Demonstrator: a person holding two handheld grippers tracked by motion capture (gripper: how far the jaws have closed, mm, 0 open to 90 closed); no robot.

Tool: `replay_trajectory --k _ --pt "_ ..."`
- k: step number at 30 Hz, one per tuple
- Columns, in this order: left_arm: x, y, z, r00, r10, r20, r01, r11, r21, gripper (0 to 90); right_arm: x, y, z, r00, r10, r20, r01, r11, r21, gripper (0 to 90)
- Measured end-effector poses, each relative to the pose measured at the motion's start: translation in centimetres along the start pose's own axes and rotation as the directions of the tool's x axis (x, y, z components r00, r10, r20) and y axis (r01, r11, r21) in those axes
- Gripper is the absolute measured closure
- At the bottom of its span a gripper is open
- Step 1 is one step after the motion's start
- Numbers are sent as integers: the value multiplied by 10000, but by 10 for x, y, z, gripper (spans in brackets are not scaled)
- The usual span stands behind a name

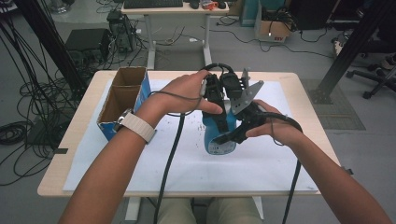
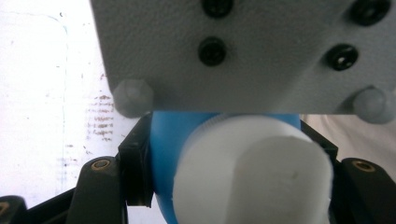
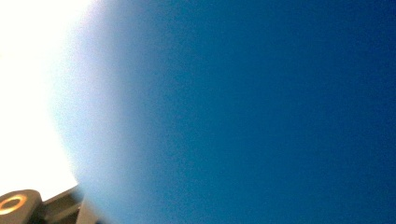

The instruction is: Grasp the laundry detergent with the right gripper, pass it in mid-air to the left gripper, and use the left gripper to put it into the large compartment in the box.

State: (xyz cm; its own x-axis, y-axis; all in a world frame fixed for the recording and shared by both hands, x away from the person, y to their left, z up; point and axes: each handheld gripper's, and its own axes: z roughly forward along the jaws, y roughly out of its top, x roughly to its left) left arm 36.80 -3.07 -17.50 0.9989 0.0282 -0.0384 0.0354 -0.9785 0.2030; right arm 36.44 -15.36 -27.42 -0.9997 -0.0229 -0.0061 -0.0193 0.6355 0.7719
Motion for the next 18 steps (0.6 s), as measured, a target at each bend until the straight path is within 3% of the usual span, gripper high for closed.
replay_trajectory --k 3,4,9,11,12,18 --pt "0 0 0 10000 10 20 -10 10000 39 375 0 0 0 10000 -4 5 4 10000 -8 435" --pt "-1 0 0 9993 -329 149 328 9995 40 375 0 0 0 10000 17 -7 -17 10000 -17 435" --pt "-1 -1 1 9994 -325 120 325 9995 -52 375 0 0 1 10000 25 -28 -25 10000 -40 435" --pt "-1 0 0 9995 -290 150 289 9996 48 375 0 -1 1 10000 13 -33 -14 10000 -45 435" --pt "1 0 0 10000 74 3 -74 10000 -43 376 0 -1 0 10000 11 -32 -11 10000 -50 434" --pt "0 1 -1 10000 57 -12 -57 10000 60 376 0 -1 0 10000 -4 -8 4 9999 -148 434"
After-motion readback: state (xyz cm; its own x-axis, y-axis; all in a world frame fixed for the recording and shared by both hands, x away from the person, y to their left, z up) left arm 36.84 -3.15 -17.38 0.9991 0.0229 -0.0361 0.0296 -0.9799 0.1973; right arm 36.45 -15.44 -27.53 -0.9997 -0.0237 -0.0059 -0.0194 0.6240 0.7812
